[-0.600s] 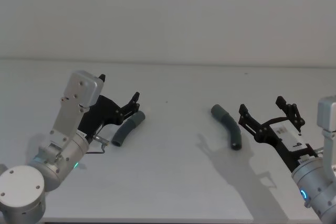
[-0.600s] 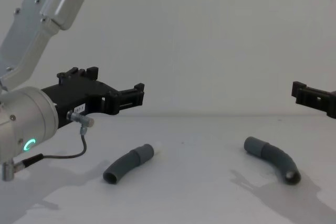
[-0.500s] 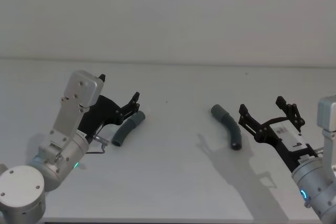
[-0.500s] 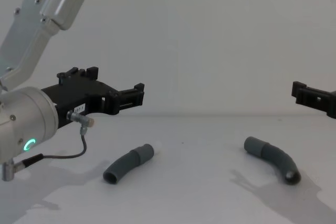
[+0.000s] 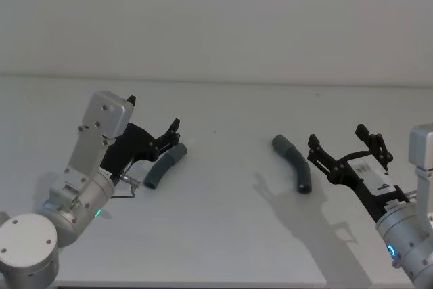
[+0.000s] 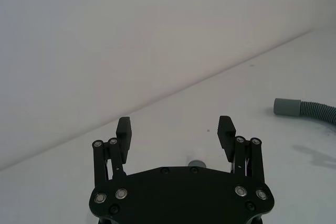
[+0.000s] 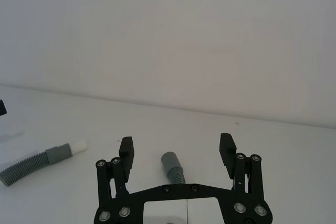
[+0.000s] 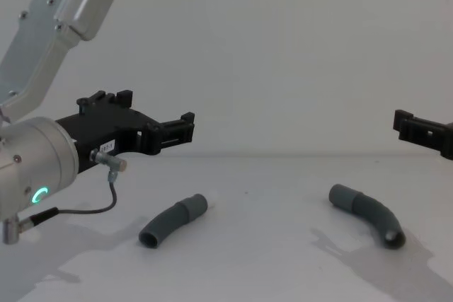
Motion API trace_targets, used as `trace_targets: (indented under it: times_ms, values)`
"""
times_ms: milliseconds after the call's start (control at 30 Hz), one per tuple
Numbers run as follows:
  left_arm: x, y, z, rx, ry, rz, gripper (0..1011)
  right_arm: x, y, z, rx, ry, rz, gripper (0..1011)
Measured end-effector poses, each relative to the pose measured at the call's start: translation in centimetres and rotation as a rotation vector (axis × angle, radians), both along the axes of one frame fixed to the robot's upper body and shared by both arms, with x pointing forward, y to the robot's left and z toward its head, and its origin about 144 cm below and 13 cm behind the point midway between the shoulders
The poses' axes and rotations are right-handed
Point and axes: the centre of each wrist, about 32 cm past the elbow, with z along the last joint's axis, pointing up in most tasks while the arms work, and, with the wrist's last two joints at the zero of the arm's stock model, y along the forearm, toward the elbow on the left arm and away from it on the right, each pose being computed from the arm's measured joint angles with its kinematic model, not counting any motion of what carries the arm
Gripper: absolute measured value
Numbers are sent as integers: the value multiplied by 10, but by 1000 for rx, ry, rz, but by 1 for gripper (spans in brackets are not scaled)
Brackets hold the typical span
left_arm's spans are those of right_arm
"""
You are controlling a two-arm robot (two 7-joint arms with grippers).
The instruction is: Use both hands to pick up one end of the pipe from the table, align the ends, and insert them.
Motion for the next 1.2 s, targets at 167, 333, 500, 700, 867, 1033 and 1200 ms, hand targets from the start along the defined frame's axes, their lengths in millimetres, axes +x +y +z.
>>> trace_targets:
  times_ms: [167,333,500,700,867,1033,1200]
  values:
    - [0,0,0,0,0,0,1002,0,0,0,0,0,0,1001]
    - [0,0,0,0,0,0,1002,0,0,0,0,0,0,1001]
    - [0,0,0,0,0,0,1002,0,0,0,0,0,0,1001]
    - [0,0,0,2,7,0,1002,0,0,0,0,0,0,1001]
    - [1,-2,2,12,38,-3,1002,0,0,0,0,0,0,1001]
    - [2,-3,6,23,82,-6,1002,0,0,0,0,0,0,1001]
    - [4,-5,10,44,144,-7,1002,0,0,0,0,0,0,1001]
